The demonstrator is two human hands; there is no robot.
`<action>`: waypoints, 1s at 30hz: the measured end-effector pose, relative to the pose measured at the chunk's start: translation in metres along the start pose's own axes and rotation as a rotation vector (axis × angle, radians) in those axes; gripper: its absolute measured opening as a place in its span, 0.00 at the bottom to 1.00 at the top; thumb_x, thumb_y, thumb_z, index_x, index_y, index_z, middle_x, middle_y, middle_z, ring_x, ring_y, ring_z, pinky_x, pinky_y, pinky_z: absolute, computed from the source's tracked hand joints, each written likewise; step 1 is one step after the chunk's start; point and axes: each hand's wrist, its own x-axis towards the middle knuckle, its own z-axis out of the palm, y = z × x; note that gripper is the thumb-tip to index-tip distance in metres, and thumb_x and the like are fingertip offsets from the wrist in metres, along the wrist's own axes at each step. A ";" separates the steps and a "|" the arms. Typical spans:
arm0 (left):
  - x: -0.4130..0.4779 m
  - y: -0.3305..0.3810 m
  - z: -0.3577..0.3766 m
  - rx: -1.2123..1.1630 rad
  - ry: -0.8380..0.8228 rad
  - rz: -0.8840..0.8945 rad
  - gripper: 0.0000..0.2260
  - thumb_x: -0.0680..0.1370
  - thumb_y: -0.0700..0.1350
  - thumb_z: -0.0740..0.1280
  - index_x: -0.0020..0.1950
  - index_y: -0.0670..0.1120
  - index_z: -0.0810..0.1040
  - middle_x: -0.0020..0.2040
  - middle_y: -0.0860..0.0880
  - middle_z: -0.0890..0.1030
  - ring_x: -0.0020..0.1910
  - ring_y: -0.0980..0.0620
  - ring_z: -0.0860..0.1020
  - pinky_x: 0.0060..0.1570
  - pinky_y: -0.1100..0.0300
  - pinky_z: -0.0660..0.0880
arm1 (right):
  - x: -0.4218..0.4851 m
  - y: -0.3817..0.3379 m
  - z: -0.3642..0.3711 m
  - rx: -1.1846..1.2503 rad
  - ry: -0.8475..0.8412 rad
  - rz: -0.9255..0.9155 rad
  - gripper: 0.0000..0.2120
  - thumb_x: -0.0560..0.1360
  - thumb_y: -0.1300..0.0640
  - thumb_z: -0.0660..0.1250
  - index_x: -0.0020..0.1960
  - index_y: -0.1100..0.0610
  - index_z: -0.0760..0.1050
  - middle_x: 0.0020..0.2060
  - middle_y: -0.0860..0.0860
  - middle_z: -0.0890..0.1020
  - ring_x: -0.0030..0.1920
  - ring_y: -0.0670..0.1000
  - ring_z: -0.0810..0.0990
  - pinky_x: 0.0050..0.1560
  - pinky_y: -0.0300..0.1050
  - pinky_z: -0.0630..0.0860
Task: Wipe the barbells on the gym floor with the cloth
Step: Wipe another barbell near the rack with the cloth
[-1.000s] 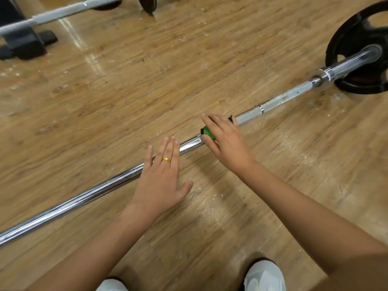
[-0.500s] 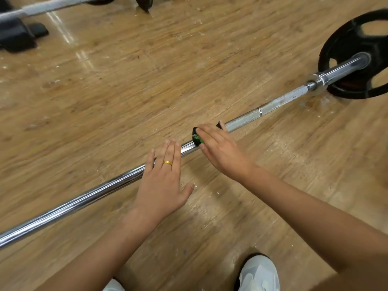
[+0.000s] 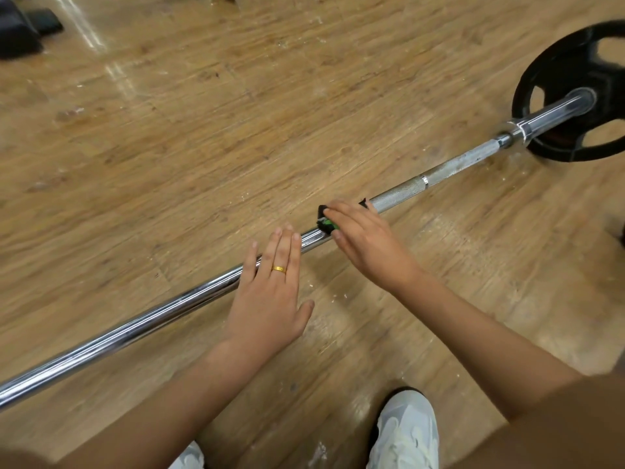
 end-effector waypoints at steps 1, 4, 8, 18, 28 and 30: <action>-0.002 0.003 0.000 0.004 0.001 0.006 0.46 0.77 0.65 0.63 0.82 0.36 0.49 0.82 0.39 0.50 0.82 0.43 0.49 0.78 0.40 0.50 | -0.002 0.001 -0.002 0.016 0.006 0.038 0.19 0.82 0.54 0.57 0.67 0.62 0.76 0.66 0.57 0.79 0.68 0.57 0.75 0.70 0.67 0.67; -0.006 0.009 -0.001 -0.009 -0.002 0.016 0.46 0.77 0.66 0.62 0.81 0.36 0.49 0.82 0.38 0.49 0.82 0.43 0.48 0.79 0.40 0.49 | -0.012 -0.015 0.001 0.035 0.012 0.038 0.18 0.83 0.55 0.57 0.67 0.62 0.76 0.67 0.56 0.78 0.70 0.57 0.73 0.72 0.68 0.64; -0.015 0.015 -0.004 -0.045 -0.009 0.029 0.45 0.76 0.66 0.59 0.81 0.36 0.52 0.82 0.38 0.52 0.82 0.42 0.50 0.78 0.39 0.49 | -0.023 -0.017 0.000 0.017 -0.027 -0.040 0.19 0.82 0.55 0.57 0.67 0.61 0.76 0.67 0.56 0.78 0.70 0.56 0.73 0.73 0.62 0.62; -0.035 0.032 -0.005 -0.028 -0.021 0.118 0.43 0.77 0.65 0.56 0.80 0.34 0.56 0.81 0.35 0.52 0.81 0.39 0.51 0.78 0.40 0.49 | -0.053 -0.020 -0.005 0.053 0.001 0.059 0.19 0.83 0.54 0.56 0.68 0.61 0.77 0.69 0.54 0.77 0.72 0.54 0.70 0.74 0.60 0.62; -0.032 0.040 -0.006 -0.144 0.011 0.196 0.39 0.78 0.60 0.56 0.80 0.35 0.55 0.80 0.36 0.57 0.80 0.40 0.55 0.77 0.44 0.49 | -0.076 -0.027 -0.013 0.080 0.041 0.164 0.18 0.83 0.55 0.58 0.67 0.62 0.76 0.68 0.54 0.78 0.73 0.54 0.70 0.78 0.48 0.51; -0.040 0.042 -0.005 -0.148 0.033 0.232 0.38 0.78 0.59 0.55 0.80 0.34 0.57 0.80 0.35 0.56 0.80 0.40 0.55 0.77 0.44 0.50 | -0.078 -0.017 -0.018 0.092 0.047 0.237 0.18 0.84 0.55 0.57 0.68 0.61 0.76 0.69 0.54 0.77 0.73 0.54 0.70 0.78 0.53 0.53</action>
